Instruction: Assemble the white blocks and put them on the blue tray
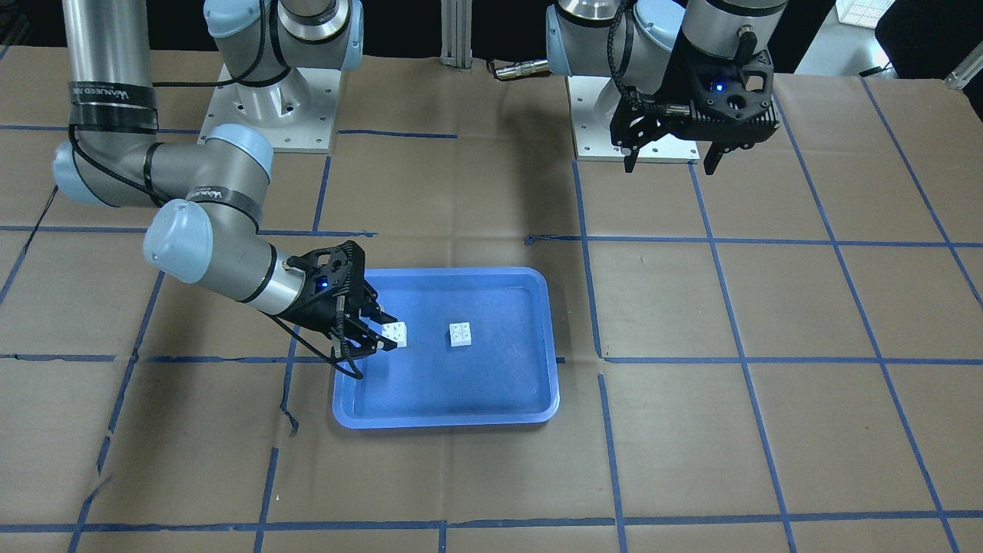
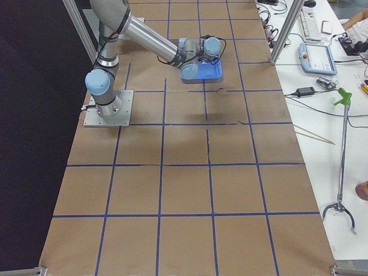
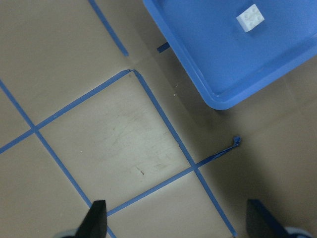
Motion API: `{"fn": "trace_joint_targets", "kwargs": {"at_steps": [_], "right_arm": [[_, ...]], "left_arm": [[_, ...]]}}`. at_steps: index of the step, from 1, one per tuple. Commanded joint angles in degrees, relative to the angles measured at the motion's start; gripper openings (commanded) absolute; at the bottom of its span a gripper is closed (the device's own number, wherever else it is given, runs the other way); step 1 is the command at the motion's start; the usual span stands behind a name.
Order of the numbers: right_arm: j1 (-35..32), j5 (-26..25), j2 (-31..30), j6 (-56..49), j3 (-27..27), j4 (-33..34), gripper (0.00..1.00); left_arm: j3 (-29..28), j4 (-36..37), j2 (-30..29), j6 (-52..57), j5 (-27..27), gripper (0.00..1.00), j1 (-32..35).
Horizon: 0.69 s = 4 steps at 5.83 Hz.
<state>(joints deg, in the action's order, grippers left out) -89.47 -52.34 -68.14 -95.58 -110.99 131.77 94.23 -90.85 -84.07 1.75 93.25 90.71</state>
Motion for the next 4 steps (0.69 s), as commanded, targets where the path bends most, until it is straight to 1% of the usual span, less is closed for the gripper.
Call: {"fn": "trace_joint_targets", "kwargs": {"at_steps": [1,4], "right_arm": [[-2.7,0.1,3.3,0.9,-0.5,4.0,0.28],[-3.2,0.1,4.3,3.7,-0.5,4.8,0.28]], "left_arm": [[0.0,0.1,0.0,-0.7,0.0,0.99,0.0],[0.1,0.1,0.0,-0.7,0.1,0.99,0.0]]}}
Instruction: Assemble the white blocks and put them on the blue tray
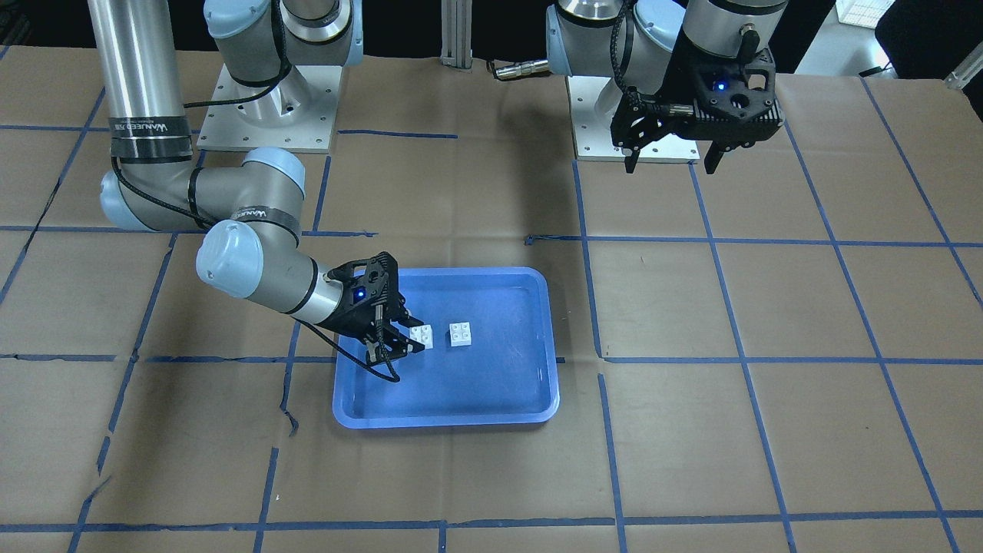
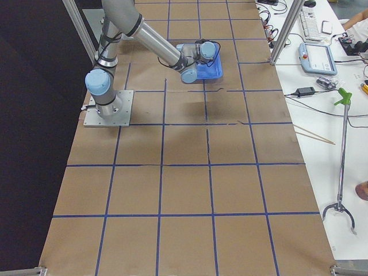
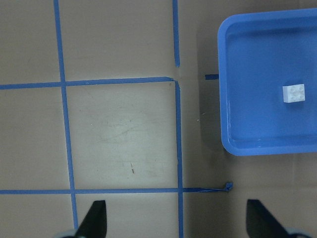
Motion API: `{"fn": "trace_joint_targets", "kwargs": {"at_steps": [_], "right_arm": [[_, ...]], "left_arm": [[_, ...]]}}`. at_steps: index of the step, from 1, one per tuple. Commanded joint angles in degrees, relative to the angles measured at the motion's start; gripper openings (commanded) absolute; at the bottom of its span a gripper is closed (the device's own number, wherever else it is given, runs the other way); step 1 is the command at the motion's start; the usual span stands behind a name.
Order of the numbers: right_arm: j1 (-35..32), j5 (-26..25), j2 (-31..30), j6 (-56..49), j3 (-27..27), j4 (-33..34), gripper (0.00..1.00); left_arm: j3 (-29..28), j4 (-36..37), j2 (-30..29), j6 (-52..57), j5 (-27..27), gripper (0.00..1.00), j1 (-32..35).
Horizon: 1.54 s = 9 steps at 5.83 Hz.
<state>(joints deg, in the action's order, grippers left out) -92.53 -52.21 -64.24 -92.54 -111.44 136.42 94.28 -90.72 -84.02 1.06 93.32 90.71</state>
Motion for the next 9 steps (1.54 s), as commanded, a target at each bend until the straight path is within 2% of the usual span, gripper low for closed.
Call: {"fn": "trace_joint_targets", "kwargs": {"at_steps": [1,3,9], "right_arm": [[-0.9,-0.1,0.7,1.3,0.0,0.2,0.28],[-1.9,-0.3,1.5,6.7,-0.1,2.2,0.28],[-3.0,-1.7,2.0,8.8,-0.4,3.1,0.28]], "left_arm": [[0.0,0.0,0.0,0.0,0.0,0.99,0.0],[0.2,-0.1,0.0,0.0,0.1,0.99,0.0],[0.2,0.8,-0.1,-0.2,0.1,0.99,0.0]]}}
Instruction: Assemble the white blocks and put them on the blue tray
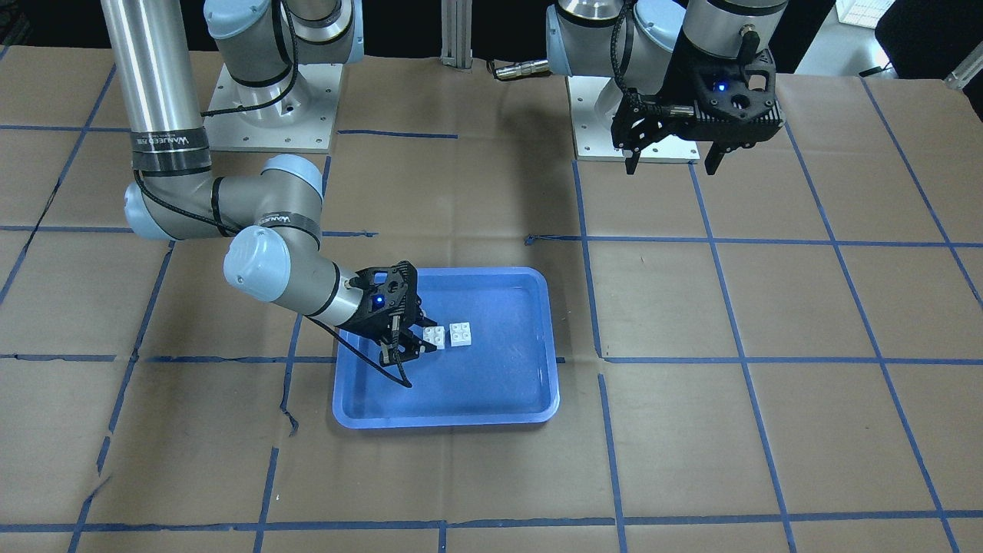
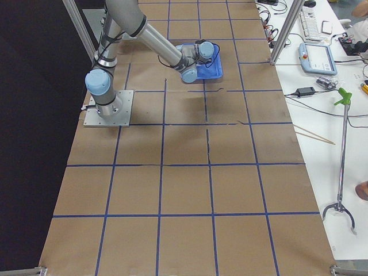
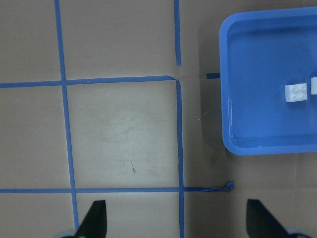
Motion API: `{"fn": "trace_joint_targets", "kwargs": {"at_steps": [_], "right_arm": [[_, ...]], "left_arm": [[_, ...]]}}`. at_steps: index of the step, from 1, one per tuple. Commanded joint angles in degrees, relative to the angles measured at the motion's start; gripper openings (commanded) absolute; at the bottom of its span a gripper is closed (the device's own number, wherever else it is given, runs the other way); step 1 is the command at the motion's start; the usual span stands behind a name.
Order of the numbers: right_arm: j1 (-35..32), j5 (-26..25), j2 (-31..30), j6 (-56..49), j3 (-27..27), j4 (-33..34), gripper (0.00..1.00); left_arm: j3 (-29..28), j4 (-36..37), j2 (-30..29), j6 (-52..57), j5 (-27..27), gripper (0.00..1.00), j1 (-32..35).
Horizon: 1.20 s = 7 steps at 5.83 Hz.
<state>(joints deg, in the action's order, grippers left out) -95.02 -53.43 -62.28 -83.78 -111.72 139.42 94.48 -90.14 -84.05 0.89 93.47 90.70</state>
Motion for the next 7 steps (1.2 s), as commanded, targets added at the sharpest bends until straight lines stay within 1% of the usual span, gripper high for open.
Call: {"fn": "trace_joint_targets", "kwargs": {"at_steps": [1,7], "right_arm": [[-0.8,-0.6,0.1,0.0,-0.5,0.8,0.28],[-1.9,-0.5,0.8,1.2,-0.5,1.7,0.28]], "left_arm": [[0.0,0.4,-0.1,0.0,-0.1,0.99,-0.1],[0.0,0.6,-0.1,0.1,-0.1,0.99,-0.1]]}}
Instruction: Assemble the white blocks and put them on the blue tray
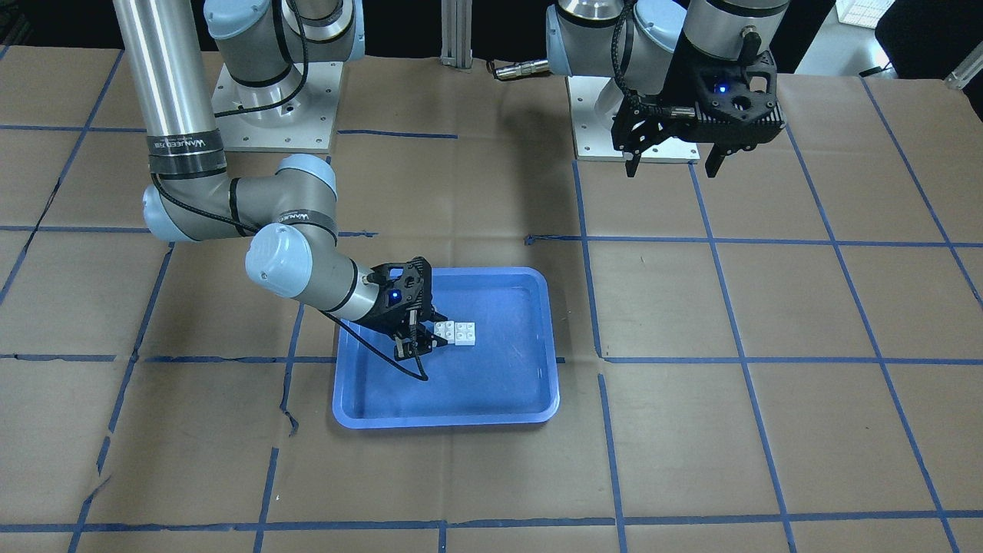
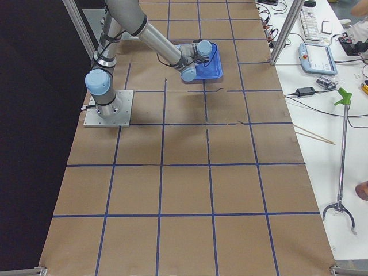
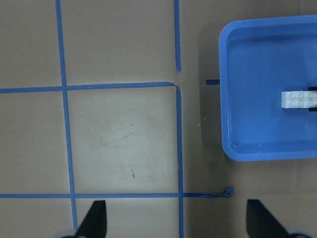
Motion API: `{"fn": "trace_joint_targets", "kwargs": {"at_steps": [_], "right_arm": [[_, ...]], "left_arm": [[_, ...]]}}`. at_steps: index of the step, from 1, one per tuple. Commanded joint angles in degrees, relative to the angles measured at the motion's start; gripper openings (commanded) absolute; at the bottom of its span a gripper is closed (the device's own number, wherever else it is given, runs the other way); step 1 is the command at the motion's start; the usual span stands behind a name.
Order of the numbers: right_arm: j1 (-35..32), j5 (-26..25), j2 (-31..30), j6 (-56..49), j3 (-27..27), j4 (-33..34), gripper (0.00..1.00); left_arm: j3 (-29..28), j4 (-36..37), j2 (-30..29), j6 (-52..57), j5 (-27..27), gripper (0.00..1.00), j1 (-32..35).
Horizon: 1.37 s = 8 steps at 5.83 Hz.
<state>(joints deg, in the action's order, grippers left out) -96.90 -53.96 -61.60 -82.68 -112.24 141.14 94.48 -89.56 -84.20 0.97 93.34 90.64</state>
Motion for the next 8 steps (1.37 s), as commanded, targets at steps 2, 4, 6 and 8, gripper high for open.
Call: {"fn": "trace_joint_targets", "kwargs": {"at_steps": [2,4,6,8], "right_arm": [[0.0,-0.1,0.1,0.1,0.0,0.0,0.28],[0.0,-0.1,0.1,0.1,0.1,0.0,0.29],[0.0,0.2,0.2,0.8,0.1,-0.1,0.45],[0.0,0.2,0.2,0.8,0.1,-0.1,0.48]], "left_arm": [[-0.1,0.3,0.1,0.0,0.0,0.99,-0.1],[-0.1,0.4,0.0,0.0,-0.1,0.99,-0.1],[-0.2,0.4,0.0,0.0,-0.1,0.99,-0.1],[-0.2,0.4,0.0,0.0,-0.2,0.99,-0.1]]}}
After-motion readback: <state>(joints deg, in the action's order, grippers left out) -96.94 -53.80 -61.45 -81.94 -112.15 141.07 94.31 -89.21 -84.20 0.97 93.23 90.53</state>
